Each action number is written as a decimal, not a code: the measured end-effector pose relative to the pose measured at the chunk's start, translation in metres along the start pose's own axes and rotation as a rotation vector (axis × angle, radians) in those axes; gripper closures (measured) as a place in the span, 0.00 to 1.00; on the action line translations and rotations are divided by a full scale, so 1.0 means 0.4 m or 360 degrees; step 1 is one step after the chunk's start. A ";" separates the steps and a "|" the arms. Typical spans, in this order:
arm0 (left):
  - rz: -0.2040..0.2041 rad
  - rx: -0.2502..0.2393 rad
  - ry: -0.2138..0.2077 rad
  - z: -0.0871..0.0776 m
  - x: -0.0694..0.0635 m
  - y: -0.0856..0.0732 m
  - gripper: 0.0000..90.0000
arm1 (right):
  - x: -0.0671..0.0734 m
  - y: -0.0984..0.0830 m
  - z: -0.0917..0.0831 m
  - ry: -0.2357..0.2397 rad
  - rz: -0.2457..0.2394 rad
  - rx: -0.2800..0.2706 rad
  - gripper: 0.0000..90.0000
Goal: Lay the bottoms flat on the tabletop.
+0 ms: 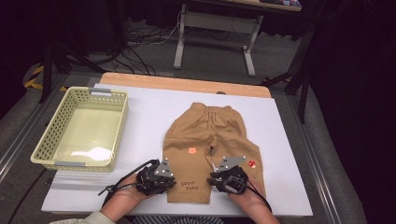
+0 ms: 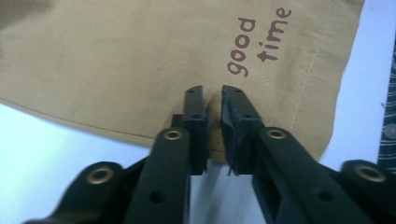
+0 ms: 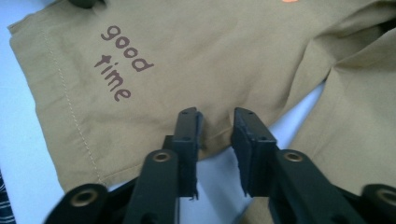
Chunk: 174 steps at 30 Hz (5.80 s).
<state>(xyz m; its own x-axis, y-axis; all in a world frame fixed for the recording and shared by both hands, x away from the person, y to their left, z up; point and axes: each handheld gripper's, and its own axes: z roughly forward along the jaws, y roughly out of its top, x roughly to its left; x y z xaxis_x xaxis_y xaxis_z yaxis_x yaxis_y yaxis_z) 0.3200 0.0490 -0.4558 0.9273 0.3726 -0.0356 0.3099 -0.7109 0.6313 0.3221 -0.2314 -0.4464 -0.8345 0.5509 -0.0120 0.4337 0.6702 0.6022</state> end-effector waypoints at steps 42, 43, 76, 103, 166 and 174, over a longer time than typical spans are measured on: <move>-0.0178 -0.0252 -0.0014 -0.085 0.054 -0.003 0.68 | -0.022 -0.087 -0.121 0.0035 0.0126 0.0006 0.69; -0.0178 -0.0258 -0.0017 -0.083 0.055 0.002 0.67 | -0.022 -0.093 -0.115 0.0029 0.0126 0.0035 0.69; -0.0294 -0.0314 0.0014 -0.060 0.103 0.039 0.59 | -0.001 -0.082 -0.078 -0.0121 0.0013 0.0087 0.93; -0.0402 -0.0380 0.0120 -0.049 0.165 0.075 0.44 | -0.231 -0.172 -0.192 -0.0537 0.0558 -0.0020 0.67; -0.0655 -0.0061 0.0467 0.114 0.420 0.211 0.94 | -0.523 -0.015 -0.068 -0.0622 0.0639 0.0058 1.00; -0.0668 -0.0067 0.0497 0.100 0.428 0.203 0.96 | -0.483 0.005 -0.111 -0.0546 0.0598 -0.0061 0.64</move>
<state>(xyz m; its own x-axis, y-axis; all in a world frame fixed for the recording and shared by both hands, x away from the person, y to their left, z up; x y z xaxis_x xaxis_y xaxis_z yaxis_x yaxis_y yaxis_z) 0.5124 0.0311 -0.4416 0.6162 0.7851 -0.0636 0.6269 -0.4400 0.6430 0.4692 -0.3586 -0.4073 -0.4610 0.8862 -0.0465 0.6643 0.3793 0.6441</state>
